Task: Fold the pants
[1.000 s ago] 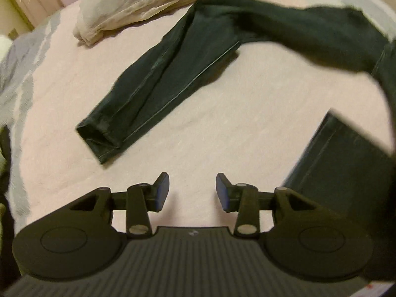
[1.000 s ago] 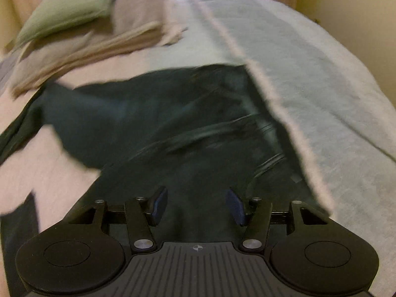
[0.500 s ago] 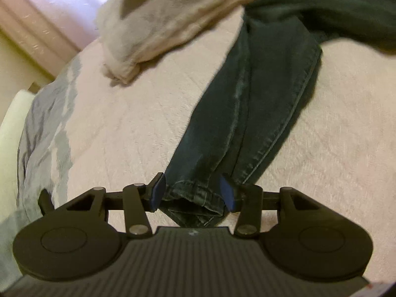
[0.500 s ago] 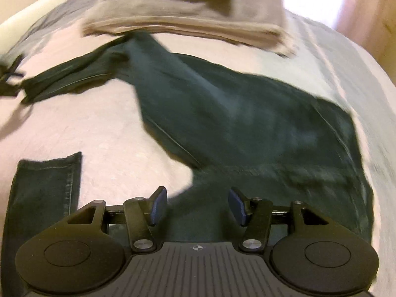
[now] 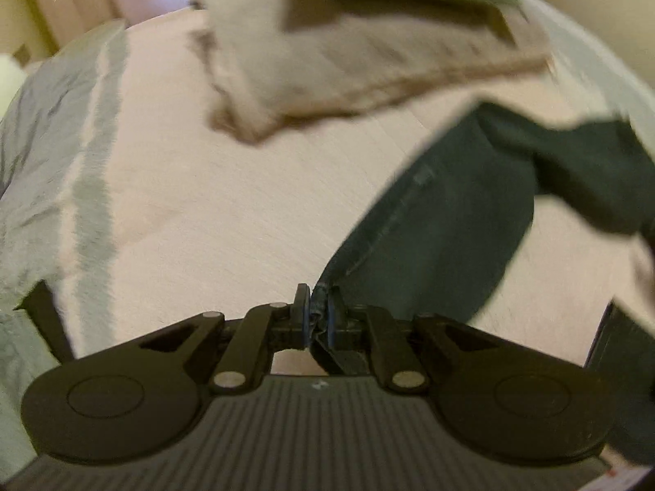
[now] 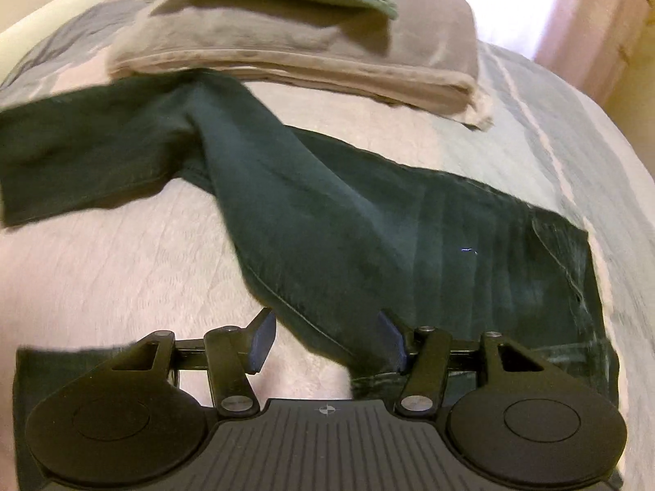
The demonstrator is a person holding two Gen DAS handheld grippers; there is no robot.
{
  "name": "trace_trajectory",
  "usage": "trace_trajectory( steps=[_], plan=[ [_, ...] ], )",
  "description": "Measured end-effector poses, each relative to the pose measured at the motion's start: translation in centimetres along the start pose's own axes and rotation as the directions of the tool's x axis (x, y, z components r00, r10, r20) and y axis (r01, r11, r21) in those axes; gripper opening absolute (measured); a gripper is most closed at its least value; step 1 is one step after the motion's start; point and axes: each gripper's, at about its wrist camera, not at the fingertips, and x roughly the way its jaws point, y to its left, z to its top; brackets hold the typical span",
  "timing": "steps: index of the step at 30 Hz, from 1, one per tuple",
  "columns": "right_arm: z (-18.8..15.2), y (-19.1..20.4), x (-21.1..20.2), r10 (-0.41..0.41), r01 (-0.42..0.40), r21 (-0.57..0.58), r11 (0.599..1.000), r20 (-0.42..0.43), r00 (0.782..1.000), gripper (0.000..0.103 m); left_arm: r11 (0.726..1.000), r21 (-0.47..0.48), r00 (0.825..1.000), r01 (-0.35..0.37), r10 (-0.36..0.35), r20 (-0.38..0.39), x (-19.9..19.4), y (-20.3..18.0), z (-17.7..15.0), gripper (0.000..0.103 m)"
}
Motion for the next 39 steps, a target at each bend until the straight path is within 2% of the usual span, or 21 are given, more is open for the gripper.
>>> trace_trajectory(
  steps=[2, 3, 5, 6, 7, 9, 11, 14, 17, 19, 21, 24, 25, 26, 28, 29, 30, 34, 36, 38, 39],
  plan=[
    [0.8, 1.0, 0.2, -0.016, 0.016, 0.011, 1.0, 0.002, 1.0, 0.053, 0.998, -0.059, 1.0, -0.012, 0.014, 0.02, -0.3, 4.5, 2.3, 0.01],
    [1.2, 1.7, 0.5, -0.017, 0.017, 0.016, 1.0, -0.001, 1.0, 0.053, 0.996, -0.079, 0.997, -0.047, 0.051, 0.051, -0.2, 6.4, 3.3, 0.014],
    [1.9, 3.2, 0.9, -0.017, 0.017, 0.013, 1.0, -0.007, 1.0, 0.053, 0.98, -0.07, 0.979, -0.184, 0.189, 0.072, 0.8, 8.6, 4.6, 0.011],
    [2.2, 3.9, 1.1, -0.014, 0.014, 0.004, 1.0, -0.009, 1.0, 0.053, 0.972, -0.065, 0.971, -0.224, 0.228, 0.075, 1.4, 9.4, 4.9, 0.011],
    [2.5, 4.7, 1.2, -0.01, 0.01, -0.01, 1.0, -0.01, 1.0, 0.053, 0.971, -0.06, 0.967, -0.233, 0.238, 0.086, 1.6, 9.7, 4.6, 0.012],
    [2.9, 6.1, 1.6, -0.001, 0.001, -0.041, 0.999, -0.007, 1.0, 0.053, 0.972, -0.027, 0.968, -0.232, 0.233, 0.09, 2.1, 8.9, 3.4, 0.012],
    [3.0, 6.8, 2.3, -0.001, 0.0, -0.054, 0.999, -0.022, 1.0, 0.053, 0.974, 0.059, 0.973, -0.221, 0.215, 0.089, 2.9, 6.9, 1.6, 0.016],
    [3.0, 7.0, 3.3, 0.009, -0.01, -0.032, 0.999, -0.047, 0.999, 0.053, 0.968, 0.214, 0.991, -0.128, 0.114, 0.077, 4.7, 2.6, -2.5, 0.023],
    [2.7, 7.2, 3.6, 0.013, -0.015, -0.042, 0.999, -0.058, 0.998, 0.053, 0.901, 0.426, 0.997, -0.079, 0.061, 0.056, 7.2, -2.6, -6.3, 0.026],
    [2.2, 7.3, 3.7, 0.01, -0.014, -0.059, 0.998, -0.066, 0.998, 0.053, 0.837, 0.543, 0.998, -0.063, 0.044, 0.047, 9.0, -5.2, -8.6, 0.027],
    [1.7, 7.2, 3.7, -0.006, 0.001, -0.065, 0.998, -0.077, 0.997, 0.053, 0.767, 0.636, 0.996, -0.084, 0.079, 0.037, 10.9, -6.9, -10.5, 0.027],
    [0.6, 6.7, 3.5, -0.026, 0.022, -0.046, 0.999, -0.091, 0.996, 0.053, 0.705, 0.698, 0.99, -0.122, 0.135, 0.037, 13.0, -7.6, -12.2, 0.027],
    [0.2, 6.4, 3.4, -0.036, 0.033, -0.038, 0.999, -0.098, 0.995, 0.053, 0.694, 0.705, 0.987, -0.144, 0.152, 0.052, 13.3, -7.5, -12.4, 0.015],
    [-0.1, 6.1, 3.3, -0.045, 0.042, -0.032, 0.999, -0.103, 0.994, 0.053, 0.691, 0.703, 0.983, -0.168, 0.173, 0.065, 13.1, -7.0, -12.3, 0.001],
    [-0.8, 5.7, 2.6, -0.061, 0.06, -0.015, 0.998, -0.106, 0.992, 0.053, 0.717, 0.668, 0.979, -0.199, 0.173, 0.105, 12.0, -5.9, -11.8, 0.001],
    [-1.0, 5.4, 2.1, -0.063, 0.063, -0.006, 0.998, -0.102, 0.993, 0.053, 0.722, 0.656, 0.975, -0.221, 0.184, 0.126, 11.2, -5.3, -11.7, 0.001],
    [-1.4, 5.2, 1.6, -0.065, 0.065, 0.002, 0.998, -0.096, 0.993, 0.053, 0.715, 0.655, 0.969, -0.245, 0.202, 0.143, 10.3, -4.8, -11.7, 0.001],
    [-2.7, 4.5, 0.3, -0.066, 0.071, 0.048, 0.996, -0.1, 0.993, 0.053, 0.729, 0.643, 0.967, -0.234, 0.242, 0.077, 9.6, -3.8, -11.9, 0.0],
    [-3.1, 4.1, -0.6, -0.07, 0.077, 0.078, 0.994, -0.094, 0.993, 0.053, 0.758, 0.61, 0.964, -0.231, 0.263, 0.038, 9.1, -3.7, -11.9, 0.003],
    [-3.7, 3.3, -2.2, -0.075, 0.083, 0.099, 0.992, -0.079, 0.994, 0.053, 0.772, 0.584, 0.958, -0.253, 0.284, 0.039, 8.1, -3.9, -12.2, 0.006],
    [-4.1, 2.8, -3.0, -0.081, 0.088, 0.108, 0.99, -0.071, 0.994, 0.053, 0.788, 0.559, 0.957, -0.259, 0.289, 0.037, 7.4, -4.1, -12.3, 0.006]
  ],
)
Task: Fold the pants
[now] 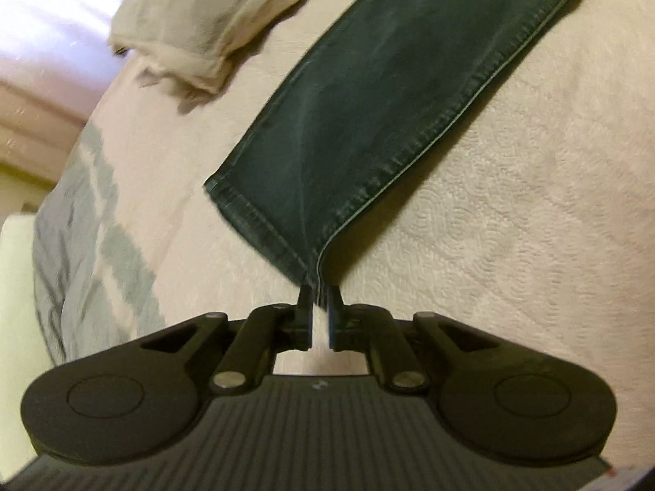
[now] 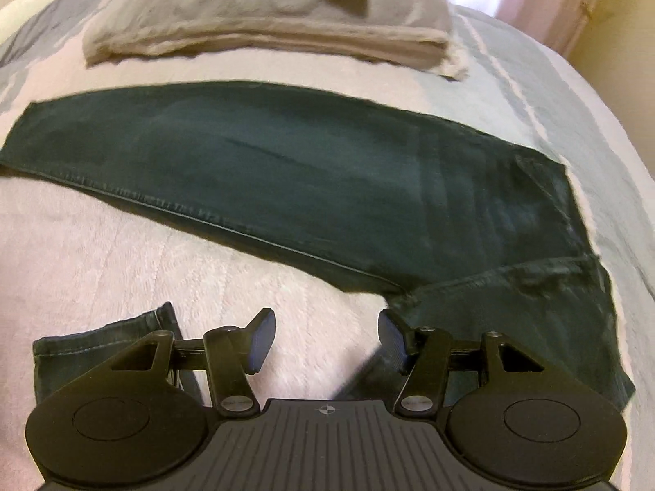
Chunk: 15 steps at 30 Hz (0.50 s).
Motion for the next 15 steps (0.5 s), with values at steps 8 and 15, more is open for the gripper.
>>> trace_trajectory(
  steps=[8, 15],
  plan=[
    [-4.6, -5.9, -4.2, -0.013, 0.015, 0.09, 0.996, -0.024, 1.0, 0.053, 0.947, -0.261, 0.982, 0.186, -0.175, 0.066, -9.0, -6.1, 2.5, 0.021],
    [-8.7, -10.0, -5.0, 0.081, -0.079, 0.044, 0.996, -0.039, 0.996, 0.053, 0.804, -0.387, 0.893, 0.451, -0.416, 0.175, -12.8, -17.4, 8.1, 0.055]
  ],
)
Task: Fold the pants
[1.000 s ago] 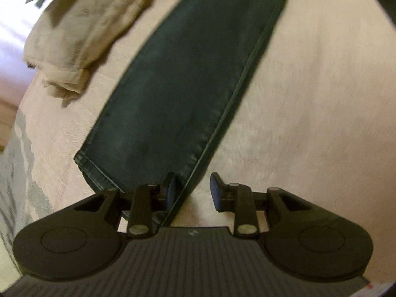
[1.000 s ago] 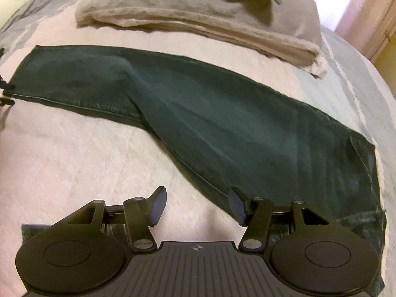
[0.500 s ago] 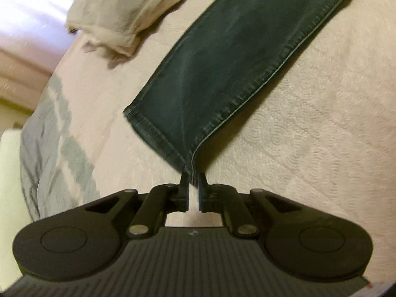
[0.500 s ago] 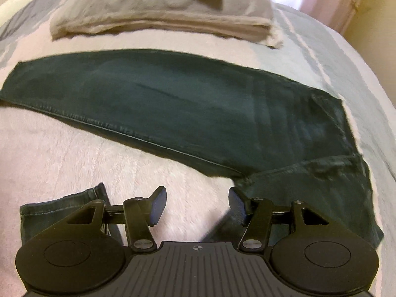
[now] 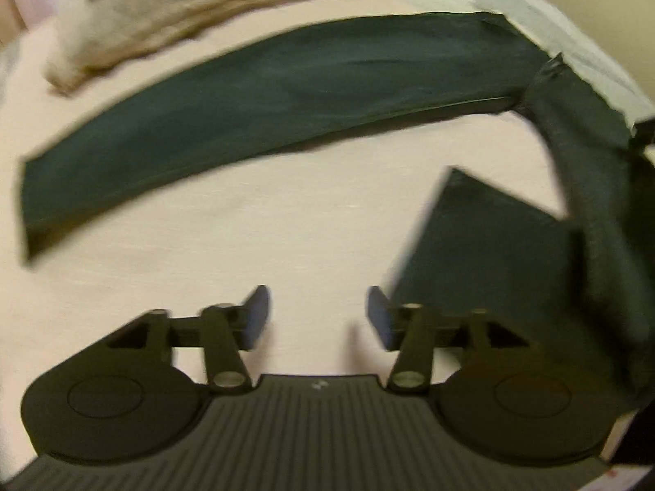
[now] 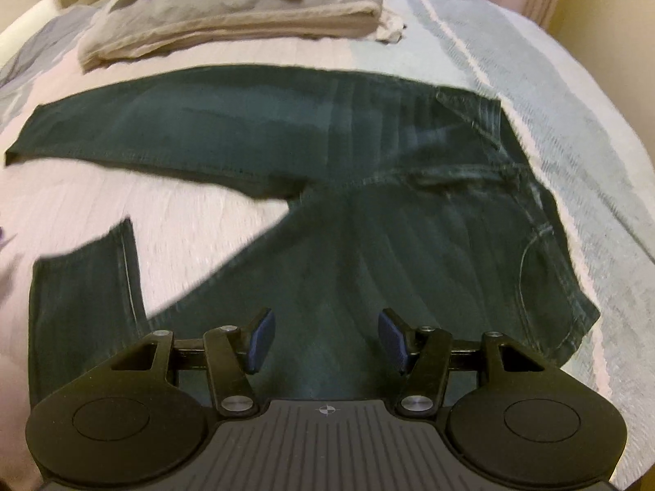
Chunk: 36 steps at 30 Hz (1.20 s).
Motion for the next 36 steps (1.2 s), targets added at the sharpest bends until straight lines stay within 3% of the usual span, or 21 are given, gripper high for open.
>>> trace_trajectory(
  steps=[3, 6, 7, 8, 9, 10, 12, 15, 17, 19, 20, 22, 24, 25, 27, 29, 33, 36],
  plan=[
    [-1.8, -2.0, -0.3, 0.019, -0.019, -0.015, 1.0, -0.013, 1.0, 0.053, 0.999, -0.04, 0.999, 0.029, -0.03, -0.038, 3.0, -3.3, 0.3, 0.058],
    [-3.5, -3.8, -0.9, 0.017, -0.017, -0.012, 1.0, -0.014, 1.0, 0.053, 0.997, -0.079, 0.993, 0.015, -0.024, -0.113, 6.3, -4.3, 0.4, 0.059],
    [-4.0, -4.2, -1.1, 0.009, -0.009, -0.008, 1.0, -0.015, 1.0, 0.053, 0.997, -0.077, 0.992, -0.004, -0.006, -0.129, 6.8, -4.8, 0.2, 0.053],
    [-4.5, -4.6, -1.2, -0.001, 0.001, -0.001, 1.0, -0.017, 1.0, 0.053, 0.997, -0.071, 0.991, -0.009, 0.0, -0.134, 6.9, -5.3, 0.1, 0.032],
    [-5.0, -5.0, -1.4, -0.014, 0.014, 0.01, 1.0, -0.02, 1.0, 0.053, 0.997, -0.077, 0.991, 0.002, -0.012, -0.133, 6.7, -5.4, -0.1, 0.022],
    [-5.3, -5.3, -1.5, -0.026, 0.026, 0.022, 0.999, -0.021, 0.999, 0.053, 0.996, -0.093, 0.992, 0.014, -0.026, -0.124, 6.1, -5.6, -0.4, 0.012],
    [-5.8, -5.7, -1.8, -0.049, 0.051, 0.056, 0.997, -0.024, 0.998, 0.053, 0.996, -0.093, 0.997, -0.014, 0.006, -0.081, 3.9, -6.3, -0.9, 0.011],
    [-5.9, -5.3, -2.8, -0.062, 0.063, 0.098, 0.993, -0.011, 0.998, 0.053, 0.985, -0.168, 0.999, -0.041, 0.042, 0.004, -1.6, -5.9, -2.3, 0.011],
    [-5.6, -4.3, -3.7, -0.059, 0.058, 0.101, 0.993, 0.011, 0.998, 0.053, 0.965, -0.239, 0.991, -0.106, 0.121, 0.049, -6.5, -4.7, -4.6, 0.01],
    [-5.3, -2.8, -4.6, -0.057, 0.053, 0.087, 0.995, 0.046, 0.997, 0.053, 0.905, -0.374, 0.967, -0.204, 0.246, 0.066, -12.2, -2.3, -8.5, 0.01],
    [-5.1, -1.9, -4.9, -0.057, 0.052, 0.083, 0.995, 0.061, 0.996, 0.053, 0.858, -0.448, 0.95, -0.249, 0.306, 0.057, -14.5, -1.2, -10.7, 0.01],
    [-4.9, -0.3, -5.2, -0.047, 0.04, 0.08, 0.996, 0.086, 0.995, 0.053, 0.737, -0.579, 0.902, -0.349, 0.432, 0.005, -18.8, 0.3, -15.9, 0.01],
    [-4.8, 1.3, -4.8, -0.032, 0.026, 0.074, 0.997, 0.085, 0.996, 0.053, 0.648, -0.646, 0.877, -0.403, 0.476, -0.069, -20.5, 0.9, -20.4, 0.011],
    [-4.8, 2.1, -4.5, -0.025, 0.02, 0.071, 0.997, 0.079, 0.997, 0.053, 0.622, -0.67, 0.886, -0.405, 0.447, -0.121, -20.4, 1.1, -23.0, 0.013],
    [-4.9, 3.6, -4.1, -0.008, 0.004, 0.064, 0.998, 0.069, 0.998, 0.053, 0.602, -0.684, 0.9, -0.412, 0.384, -0.204, -19.2, 1.1, -26.0, 0.018],
    [-5.0, 5.0, -3.8, 0.01, -0.013, 0.043, 0.999, 0.063, 0.998, 0.053, 0.604, -0.684, 0.908, -0.409, 0.341, -0.242, -18.1, 1.0, -28.2, 0.022],
    [-5.3, 6.9, -3.5, 0.023, -0.023, -0.003, 1.0, 0.048, 0.999, 0.053, 0.608, -0.657, 0.888, -0.446, 0.391, -0.241, -18.2, 1.0, -29.3, 0.022],
    [-5.3, 6.5, -3.4, 0.013, -0.013, -0.007, 1.0, 0.043, 0.999, 0.054, 0.661, -0.587, 0.876, -0.467, 0.435, -0.207, -17.7, 1.1, -27.5, 0.023]
  ],
)
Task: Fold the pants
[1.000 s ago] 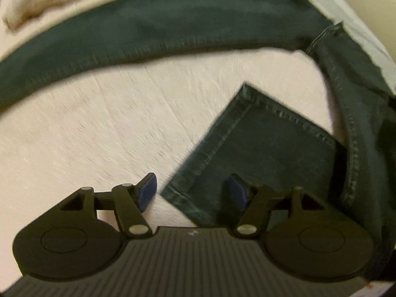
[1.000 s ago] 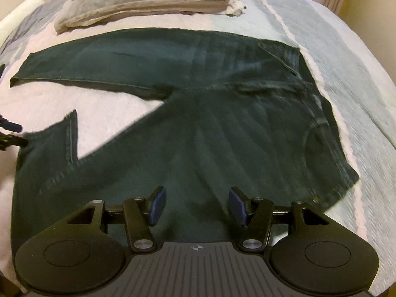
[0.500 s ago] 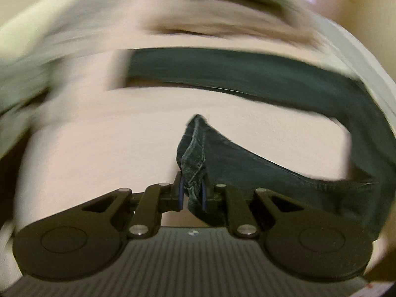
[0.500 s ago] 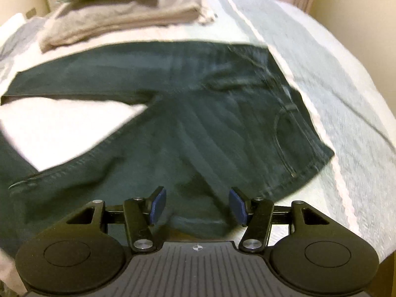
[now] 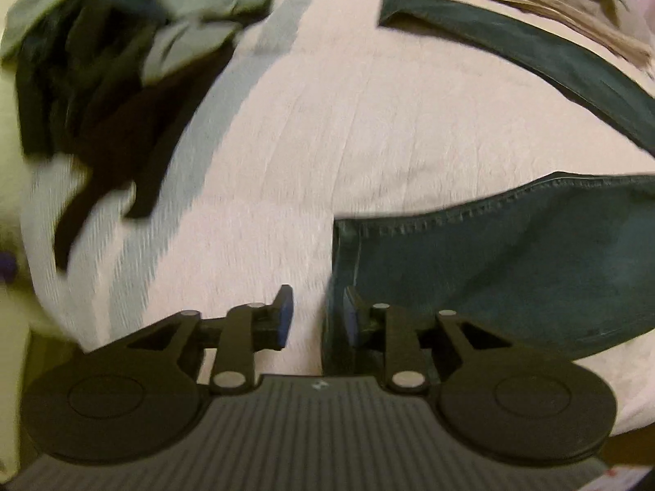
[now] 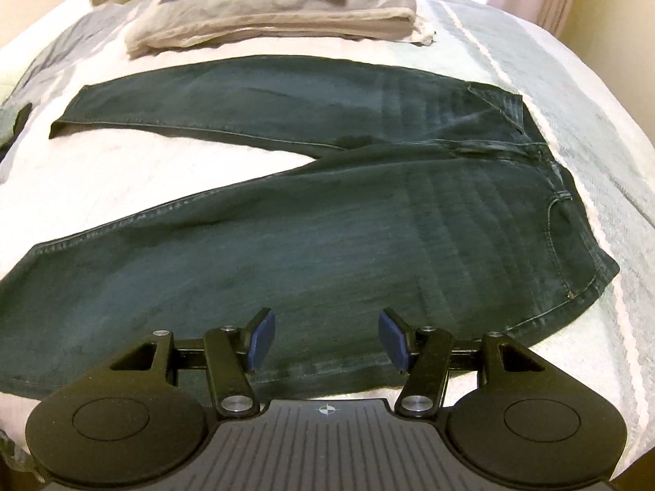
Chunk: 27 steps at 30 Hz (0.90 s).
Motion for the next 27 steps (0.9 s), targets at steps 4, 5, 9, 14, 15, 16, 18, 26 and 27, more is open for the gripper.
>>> trace_trajectory(
  steps=[4, 5, 9, 14, 15, 16, 18, 26, 27],
  plan=[
    [0.2, -0.7, -0.2, -0.023, 0.023, 0.011, 1.0, 0.001, 1.0, 0.054, 0.987, 0.118, 0.993, 0.106, -0.111, 0.037, 1.9, -1.0, 3.0, 0.038],
    [0.0, -0.6, -0.4, -0.031, 0.031, 0.009, 0.999, 0.0, 1.0, 0.054, 0.976, 0.157, 0.987, 0.15, -0.156, 0.029, 2.7, -1.2, 3.8, 0.041],
    [-0.3, -1.0, -0.2, -0.064, 0.064, -0.003, 0.998, -0.016, 0.998, 0.054, 0.931, 0.313, 0.982, 0.185, -0.19, -0.016, 6.7, -1.7, 5.2, 0.044],
    [-1.1, -0.5, 0.6, -0.105, 0.105, -0.019, 0.994, -0.045, 0.993, 0.054, 0.88, 0.36, 0.948, 0.31, -0.258, -0.187, 11.9, -1.4, 5.8, 0.043],
    [-1.2, -0.3, 0.8, -0.112, 0.111, -0.019, 0.994, -0.049, 0.993, 0.054, 0.868, 0.374, 0.941, 0.326, -0.26, -0.216, 12.6, -1.5, 5.6, 0.042],
    [-1.2, 0.0, 1.1, -0.117, 0.116, -0.021, 0.993, -0.054, 0.992, 0.054, 0.859, 0.389, 0.939, 0.332, -0.261, -0.225, 12.9, -1.5, 5.3, 0.031],
    [-1.2, 0.7, 1.5, -0.122, 0.121, -0.021, 0.992, -0.058, 0.991, 0.054, 0.856, 0.386, 0.936, 0.345, -0.282, -0.211, 12.7, -1.0, 5.4, 0.016],
    [-0.1, 3.8, 2.5, -0.087, 0.086, -0.03, 0.996, -0.051, 0.995, 0.054, 0.92, 0.295, 0.957, 0.258, -0.286, 0.053, 10.1, 2.5, 10.5, 0.019],
    [-0.1, 3.8, 2.4, -0.083, 0.081, -0.029, 0.996, -0.051, 0.995, 0.054, 0.921, 0.3, 0.963, 0.249, -0.268, 0.024, 11.0, 2.2, 10.5, 0.021]
  ],
)
